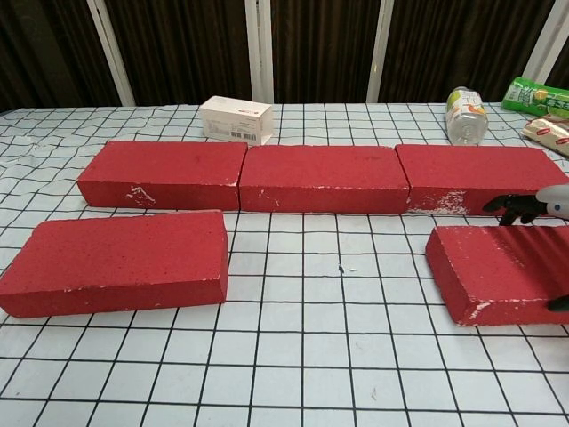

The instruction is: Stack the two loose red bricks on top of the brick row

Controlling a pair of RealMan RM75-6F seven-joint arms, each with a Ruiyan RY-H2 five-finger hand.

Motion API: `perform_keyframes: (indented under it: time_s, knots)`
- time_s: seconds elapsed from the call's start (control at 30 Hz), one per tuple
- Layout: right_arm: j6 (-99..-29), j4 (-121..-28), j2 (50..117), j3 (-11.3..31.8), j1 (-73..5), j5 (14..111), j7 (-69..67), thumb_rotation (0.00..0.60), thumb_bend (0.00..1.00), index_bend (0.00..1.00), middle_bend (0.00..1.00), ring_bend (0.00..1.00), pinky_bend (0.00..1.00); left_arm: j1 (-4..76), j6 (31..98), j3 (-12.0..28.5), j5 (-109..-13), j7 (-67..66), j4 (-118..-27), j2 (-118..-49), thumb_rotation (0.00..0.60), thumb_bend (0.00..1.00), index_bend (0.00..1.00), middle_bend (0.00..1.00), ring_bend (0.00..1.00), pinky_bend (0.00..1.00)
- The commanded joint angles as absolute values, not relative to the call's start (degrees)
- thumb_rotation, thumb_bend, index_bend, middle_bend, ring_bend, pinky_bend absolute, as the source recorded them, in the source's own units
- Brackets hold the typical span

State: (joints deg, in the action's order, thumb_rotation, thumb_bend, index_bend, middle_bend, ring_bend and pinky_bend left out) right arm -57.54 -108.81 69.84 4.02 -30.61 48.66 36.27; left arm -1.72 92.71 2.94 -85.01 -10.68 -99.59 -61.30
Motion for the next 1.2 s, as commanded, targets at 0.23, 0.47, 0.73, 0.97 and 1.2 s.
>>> perform_keyframes:
  time_s: [0.23,0.47,0.73,0.97,1.2]
  knots:
    - [-58.9,-109.7,69.0,3.4,-31.0,49.9,35.2,0.600,0.15,0.01,0.26,0.19,0.00,-1.8,92.6,2.8,-85.2,-10.3,-99.6,-61.1,0.600,0.00,0.05,0.04,0.03,0.22]
    - [-61.2,-114.6,64.3,4.7,-32.2,50.4,36.7,0.600,0.15,0.01,0.29,0.20,0.00,-1.7,92.3,2.9,-85.0,-10.0,-99.6,-61.0,0.600,0.00,0.05,0.04,0.03,0.22]
    - [-61.3,-119.9,58.0,9.0,-38.0,42.7,41.8,0.600,0.15,0.01,0.30,0.20,0.00,-1.6,92.1,3.0,-84.7,-9.5,-99.4,-60.9,0.600,0.00,0.05,0.04,0.03,0.22]
    - [-56.7,-118.4,55.7,15.0,-49.5,26.2,47.0,0.600,0.15,0.01,0.30,0.20,0.00,-1.6,92.2,3.5,-83.8,-9.5,-99.3,-60.9,0.600,0.00,0.05,0.04,0.03,0.22]
    - [-51.3,-105.6,61.1,15.9,-66.6,1.1,55.6,0.600,0.15,0.01,0.30,0.20,0.00,-1.6,92.5,4.1,-82.8,-10.3,-99.2,-61.3,0.600,0.00,0.05,0.04,0.03,0.22]
